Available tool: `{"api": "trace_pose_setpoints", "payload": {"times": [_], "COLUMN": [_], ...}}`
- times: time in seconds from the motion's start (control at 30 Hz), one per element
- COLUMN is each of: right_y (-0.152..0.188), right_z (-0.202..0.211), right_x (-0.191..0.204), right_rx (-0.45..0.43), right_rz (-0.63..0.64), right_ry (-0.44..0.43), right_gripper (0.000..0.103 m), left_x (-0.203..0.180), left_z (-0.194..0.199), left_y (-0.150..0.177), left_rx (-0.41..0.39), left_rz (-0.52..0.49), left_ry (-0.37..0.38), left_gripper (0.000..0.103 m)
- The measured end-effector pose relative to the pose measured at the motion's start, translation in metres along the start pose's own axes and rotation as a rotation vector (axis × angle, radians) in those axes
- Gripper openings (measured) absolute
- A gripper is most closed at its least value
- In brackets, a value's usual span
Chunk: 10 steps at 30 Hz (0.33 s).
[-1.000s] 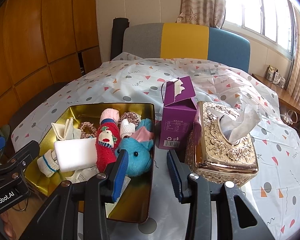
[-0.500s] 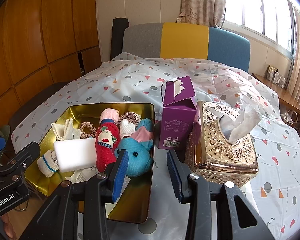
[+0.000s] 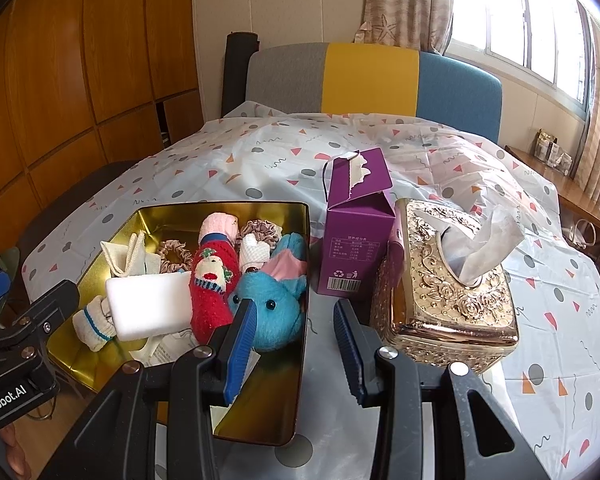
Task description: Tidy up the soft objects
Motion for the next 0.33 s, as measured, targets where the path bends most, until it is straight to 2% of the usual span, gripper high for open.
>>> {"api": "trace_pose_setpoints", "payload": {"times": [0.1, 0.17, 0.33], "right_y": [0.0001, 0.0007, 0.0012], "right_z": [0.0, -0.001, -0.001], "right_x": [0.0, -0.0003, -0.0021], "right_rx": [0.0, 0.003, -0.003], "right_rz": [0.002, 0.001, -0.007], "right_ry": [0.0, 0.0, 0.003], "right_gripper": [0.04, 0.04, 0.04], "left_x": [-0.0011, -0.0018, -0.0012], "left_z": [0.0017, 0.0016, 0.0008], "left_y": [0.0012, 0.0016, -0.0006], "left_rx": [-0.012, -0.021, -0.018], "left_rz": [-0.009, -0.017, -0.007], "left_ry": [0.0, 0.003, 0.025], "left_gripper": [0.103, 0.098, 0.098]}}
Point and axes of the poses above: each gripper's, at about its wrist camera, not at the fingertips, and z roughly against the way its jaws point, x to its left, y to its underside, the point moved 3 cm from there along -z, roughly the way its jaws point, and after that the axes turned 13 degrees about y, right-handed, at the moved point
